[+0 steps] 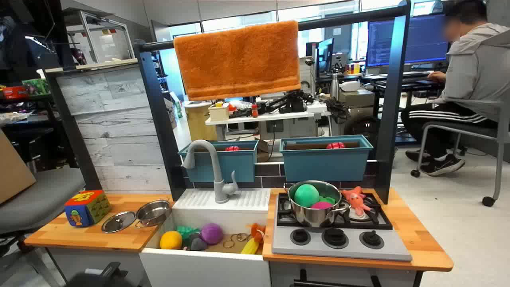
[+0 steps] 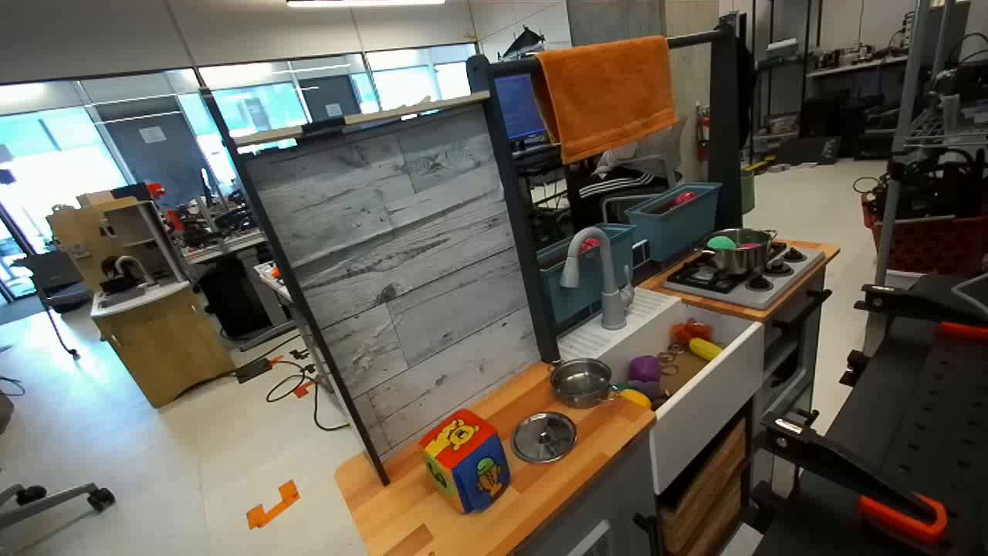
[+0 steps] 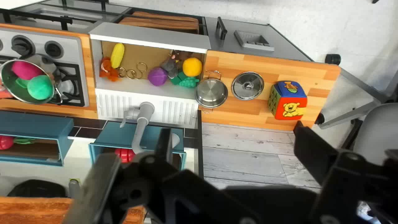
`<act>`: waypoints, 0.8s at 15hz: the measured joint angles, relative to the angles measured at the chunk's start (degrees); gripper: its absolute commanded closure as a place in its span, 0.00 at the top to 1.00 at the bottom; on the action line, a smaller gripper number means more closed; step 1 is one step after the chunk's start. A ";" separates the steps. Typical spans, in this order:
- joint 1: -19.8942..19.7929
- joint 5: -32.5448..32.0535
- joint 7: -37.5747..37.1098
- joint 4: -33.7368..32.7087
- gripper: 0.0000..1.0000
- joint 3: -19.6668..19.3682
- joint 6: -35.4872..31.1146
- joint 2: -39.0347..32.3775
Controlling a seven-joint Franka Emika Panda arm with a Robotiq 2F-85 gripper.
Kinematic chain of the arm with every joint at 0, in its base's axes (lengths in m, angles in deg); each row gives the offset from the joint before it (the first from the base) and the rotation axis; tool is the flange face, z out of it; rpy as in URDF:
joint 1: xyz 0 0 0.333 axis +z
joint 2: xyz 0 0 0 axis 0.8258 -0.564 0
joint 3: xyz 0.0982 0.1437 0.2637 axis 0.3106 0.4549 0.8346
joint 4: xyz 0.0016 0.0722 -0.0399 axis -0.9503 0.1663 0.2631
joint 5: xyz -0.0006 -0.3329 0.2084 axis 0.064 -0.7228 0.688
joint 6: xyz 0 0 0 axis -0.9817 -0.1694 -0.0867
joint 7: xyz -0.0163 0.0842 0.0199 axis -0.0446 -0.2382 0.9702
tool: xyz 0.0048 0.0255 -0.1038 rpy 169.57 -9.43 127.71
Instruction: Put the orange towel in the sink
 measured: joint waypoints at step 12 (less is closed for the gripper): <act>0.00 2.33 -2.34 -1.67 1.00 0.00 -3.77 -2.12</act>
